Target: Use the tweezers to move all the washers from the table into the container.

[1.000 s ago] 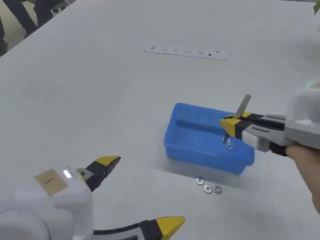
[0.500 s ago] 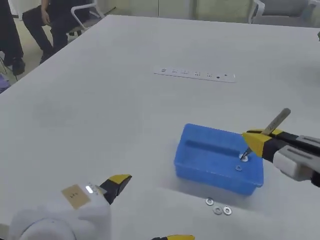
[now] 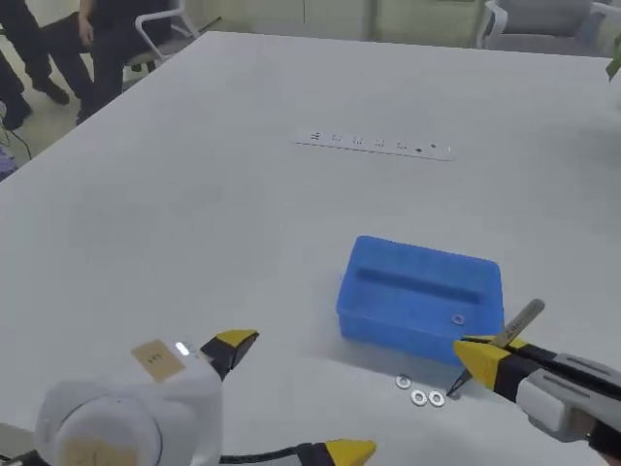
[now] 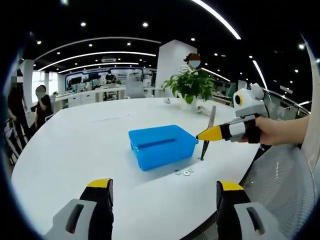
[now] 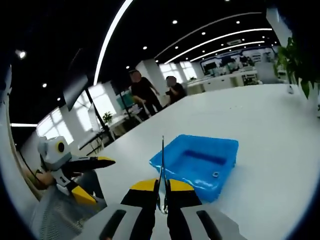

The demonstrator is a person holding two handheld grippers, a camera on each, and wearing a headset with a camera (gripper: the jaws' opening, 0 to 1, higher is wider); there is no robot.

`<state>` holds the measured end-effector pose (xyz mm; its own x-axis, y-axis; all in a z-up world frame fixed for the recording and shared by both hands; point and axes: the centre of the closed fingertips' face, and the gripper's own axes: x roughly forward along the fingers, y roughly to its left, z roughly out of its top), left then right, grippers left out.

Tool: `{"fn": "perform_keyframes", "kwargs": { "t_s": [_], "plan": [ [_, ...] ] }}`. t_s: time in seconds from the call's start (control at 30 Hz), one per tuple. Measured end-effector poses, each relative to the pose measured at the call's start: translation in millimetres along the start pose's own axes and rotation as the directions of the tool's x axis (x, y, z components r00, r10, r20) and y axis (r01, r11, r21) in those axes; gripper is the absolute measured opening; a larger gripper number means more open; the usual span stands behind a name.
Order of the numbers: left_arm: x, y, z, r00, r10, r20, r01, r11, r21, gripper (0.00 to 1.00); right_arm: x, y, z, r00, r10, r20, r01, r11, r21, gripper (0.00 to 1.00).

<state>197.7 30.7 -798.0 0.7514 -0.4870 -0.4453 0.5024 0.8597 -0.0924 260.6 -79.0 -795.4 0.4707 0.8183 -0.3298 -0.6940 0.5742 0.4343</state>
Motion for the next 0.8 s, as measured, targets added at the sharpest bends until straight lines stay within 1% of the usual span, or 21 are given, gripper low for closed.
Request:
{"fn": "perform_keyframes", "kwargs": {
  "t_s": [0.07, 0.1, 0.13, 0.2, 0.23, 0.27, 0.3, 0.37, 0.4, 0.47, 0.5, 0.57, 0.63, 0.67, 0.73, 0.8],
  "plan": [
    [0.2, 0.0, -0.5, 1.0000, -0.001, -0.002, 0.001, 1.000, 0.000, 0.86, 0.0, -3.8, 0.5, 0.9999, -0.013, 0.009, 0.013, 1.000, 0.026, 0.03],
    [0.2, 0.6, -0.3, 1.0000, 0.001, -0.001, -0.001, 1.000, 0.002, 0.86, -0.3, -4.4, 2.8, 0.9998, -0.015, 0.013, 0.015, 1.000, 0.021, 0.03],
    [0.2, 1.0, -0.1, 1.0000, 0.003, 0.000, -0.003, 1.000, 0.002, 0.86, -0.7, -3.8, 8.8, 0.9995, -0.017, 0.027, 0.016, 1.000, 0.027, 0.03],
    [0.1, 1.6, 0.0, 1.0000, 0.004, 0.002, -0.004, 1.000, 0.000, 0.86, 0.5, -2.4, 21.4, 0.9989, -0.019, 0.043, 0.019, 1.000, -0.001, 0.03],
    [0.1, 2.2, 0.0, 1.0000, 0.006, 0.003, -0.006, 1.000, 0.001, 0.86, 2.7, -0.7, 33.6, 0.9980, -0.008, 0.063, 0.009, 1.000, -0.025, 0.03],
    [0.2, 2.4, 0.1, 1.0000, 0.006, 0.003, -0.006, 1.000, 0.003, 0.86, 4.7, 0.0, 42.4, 0.9969, -0.003, 0.078, 0.006, 0.999, -0.043, 0.03],
    [0.4, 2.4, -0.2, 1.0000, 0.004, 0.002, -0.004, 1.000, 0.002, 0.86, 8.5, -2.1, 55.2, 0.9949, -0.003, 0.101, 0.009, 0.998, -0.066, 0.03],
    [0.4, 3.0, -0.4, 1.0000, 0.006, 0.001, -0.006, 1.000, 0.003, 0.86, 16.1, -7.4, 64.5, 0.9947, 0.000, 0.102, 0.007, 0.997, -0.073, 0.03],
    [0.5, 3.2, -0.4, 1.0000, 0.006, 0.002, -0.006, 1.000, 0.003, 0.86, 22.8, -15.7, 68.3, 0.9949, -0.016, 0.099, 0.025, 0.996, -0.089, 0.03],
    [0.4, 4.1, -0.5, 1.0000, 0.010, 0.002, -0.010, 1.000, 0.002, 0.86, 32.5, -25.8, 70.1, 0.9954, -0.027, 0.092, 0.036, 0.994, -0.103, 0.03],
    [0.4, 5.0, -0.7, 0.9999, 0.012, 0.001, -0.012, 1.000, 0.000, 0.85, 39.8, -34.6, 68.0, 0.9961, -0.040, 0.078, 0.048, 0.993, -0.106, 0.03],
    [0.5, 5.9, -1.2, 0.9999, 0.014, -0.001, -0.014, 1.000, -0.004, 0.85, 50.1, -45.9, 63.0, 0.9966, -0.056, 0.060, 0.064, 0.990, -0.125, 0.03],
    [0.5, 6.9, -1.6, 0.9999, 0.017, -0.002, -0.017, 1.000, -0.004, 0.86, 60.3, -56.1, 53.8, 0.9973, -0.066, 0.030, 0.070, 0.991, -0.117, 0.03],
    [0.6, 7.1, -1.8, 0.9999, 0.016, -0.003, -0.017, 1.000, -0.006, 0.86, 64.0, -59.5, 50.0, 0.9973, -0.071, 0.021, 0.073, 0.989, -0.127, 0.03],
    [0.7, 7.6, -2.2, 0.9998, 0.017, -0.005, -0.018, 1.000, -0.007, 0.86, 71.0, -65.9, 39.5, 0.9967, -0.079, -0.017, 0.076, 0.989, -0.126, 0.03],
    [0.8, 7.3, -2.2, 0.9999, 0.014, -0.006, -0.014, 1.000, -0.008, 0.86, 75.4, -68.9, 34.5, 0.9960, -0.084, -0.029, 0.079, 0.986, -0.148, 0.04]
  ]
}}
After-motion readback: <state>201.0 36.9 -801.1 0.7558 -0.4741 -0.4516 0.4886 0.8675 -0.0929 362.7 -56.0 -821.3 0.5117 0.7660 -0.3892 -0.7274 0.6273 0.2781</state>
